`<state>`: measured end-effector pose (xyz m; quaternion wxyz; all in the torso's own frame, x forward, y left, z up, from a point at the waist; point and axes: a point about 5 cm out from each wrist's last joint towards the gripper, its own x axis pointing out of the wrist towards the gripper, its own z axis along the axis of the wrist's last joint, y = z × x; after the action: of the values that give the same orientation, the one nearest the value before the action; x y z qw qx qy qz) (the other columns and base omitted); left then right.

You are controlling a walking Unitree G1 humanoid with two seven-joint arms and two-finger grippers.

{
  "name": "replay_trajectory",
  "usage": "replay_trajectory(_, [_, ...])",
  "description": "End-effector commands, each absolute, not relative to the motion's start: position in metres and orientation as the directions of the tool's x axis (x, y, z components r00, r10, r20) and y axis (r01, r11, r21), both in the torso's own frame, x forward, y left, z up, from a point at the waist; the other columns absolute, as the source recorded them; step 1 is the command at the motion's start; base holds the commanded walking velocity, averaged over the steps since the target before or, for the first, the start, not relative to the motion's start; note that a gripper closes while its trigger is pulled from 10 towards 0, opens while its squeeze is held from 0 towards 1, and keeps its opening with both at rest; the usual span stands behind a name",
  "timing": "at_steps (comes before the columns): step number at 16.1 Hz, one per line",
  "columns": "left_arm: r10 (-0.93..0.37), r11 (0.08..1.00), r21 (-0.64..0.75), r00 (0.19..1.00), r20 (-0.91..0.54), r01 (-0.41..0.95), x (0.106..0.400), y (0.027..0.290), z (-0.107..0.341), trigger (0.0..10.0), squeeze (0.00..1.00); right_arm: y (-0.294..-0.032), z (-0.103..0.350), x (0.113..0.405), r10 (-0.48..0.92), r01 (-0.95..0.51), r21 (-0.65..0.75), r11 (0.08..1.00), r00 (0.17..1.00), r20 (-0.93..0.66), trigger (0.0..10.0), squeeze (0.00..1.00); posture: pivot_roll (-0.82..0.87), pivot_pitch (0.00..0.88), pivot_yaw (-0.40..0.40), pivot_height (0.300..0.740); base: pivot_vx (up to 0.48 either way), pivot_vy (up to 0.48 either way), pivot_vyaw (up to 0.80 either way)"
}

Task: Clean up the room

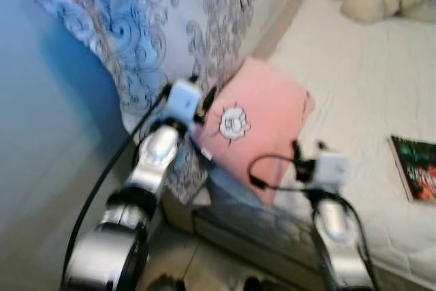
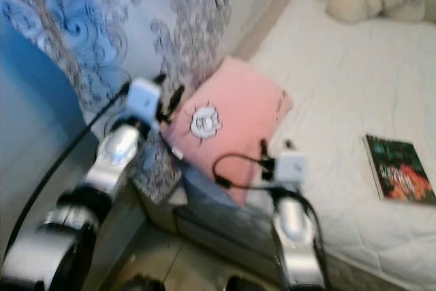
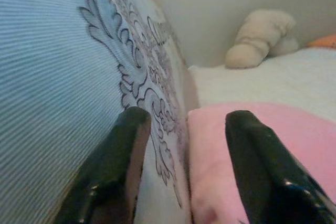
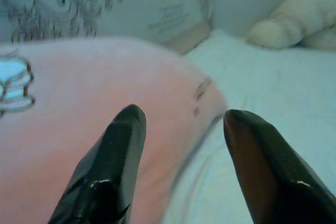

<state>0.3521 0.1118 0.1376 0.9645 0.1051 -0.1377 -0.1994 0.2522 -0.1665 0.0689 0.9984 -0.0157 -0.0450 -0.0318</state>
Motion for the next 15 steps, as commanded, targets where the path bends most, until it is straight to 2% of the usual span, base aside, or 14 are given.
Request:
replay_trajectory(1, [-0.423, 0.898, 0.235, 0.877, 0.227, 0.372, 0.35, 0.113, 0.14, 10.0, 1.0, -0.171, 0.074, 0.247, -0.074, 0.078, -0.03, 0.996, 0.991, 0.108, 10.0, 1.0, 0.01, 0.0, -0.023, 0.74, 0.0, 0.0, 0.0])
replay_trajectory(3, [-0.412, 0.911, 0.111, 0.891, 0.192, 0.398, 0.324, 0.118, 0.124, 10.0, 1.0, -0.198, 0.074, 0.221, -0.151, 0.16, -0.063, 0.985, 0.981, 0.124, 10.0, 1.0, 0.03, 0.0, -0.027, 0.74, 0.0, 0.0, 0.0])
replay_trajectory(4, [-0.453, 0.887, 0.009, 0.864, 0.219, 0.463, 0.312, 0.116, 0.124, 10.0, 1.0, -0.205, 0.069, 0.219, -0.197, 0.2, -0.045, 0.979, 0.978, 0.063, 10.0, 1.0, 0.02, 0.0, -0.022, 0.74, 0.45, 0.0, 0.0])
replay_trajectory(5, [-0.414, 0.905, -0.014, 0.886, 0.21, 0.426, 0.312, 0.117, 0.119, 10.0, 0.72, -0.207, 0.064, 0.225, -0.222, 0.223, -0.033, 0.974, 0.975, 0.019, 10.0, 1.0, 0.02, 0.0, -0.02, 0.74, 0.364, -0.307, 0.0])
replay_trajectory(6, [-0.343, 0.933, -0.044, 0.92, 0.189, 0.357, 0.317, 0.118, 0.113, 10.0, 0.0, -0.201, 0.059, 0.234, -0.211, 0.209, -0.032, 0.977, 0.977, -0.044, 10.0, 1.0, 0.02, 0.0, -0.02, 0.74, 0.0, -0.424, 0.0])
replay_trajectory(7, [-0.317, 0.943, -0.051, 0.931, 0.179, 0.33, 0.318, 0.116, 0.112, 10.0, 0.0, -0.195, 0.052, 0.241, -0.194, 0.183, -0.096, 0.978, 0.974, -0.119, 10.0, 0.0, 0.02, 0.0, -0.021, 0.74, 0.0, -0.439, 0.0])
replay_trajectory(12, [-0.344, 0.933, -0.056, 0.927, 0.147, 0.355, 0.313, 0.11, 0.112, 10.0, 0.0, -0.18, 0.067, 0.254, -0.122, 0.12, -0.049, 0.992, 0.991, -0.054, 10.0, 0.0, 0.01, 0.0, -0.02, 0.74, 0.0, -0.441, 0.0])
replay_trajectory(15, [-0.358, 0.926, -0.051, 0.914, 0.188, 0.374, 0.315, 0.107, 0.12, 10.0, 0.0, -0.172, 0.073, 0.257, -0.088, 0.087, -0.055, 0.995, 0.996, -0.02, 10.0, 0.0, 0.01, 0.0, -0.017, 0.74, 0.0, -0.442, 0.0])
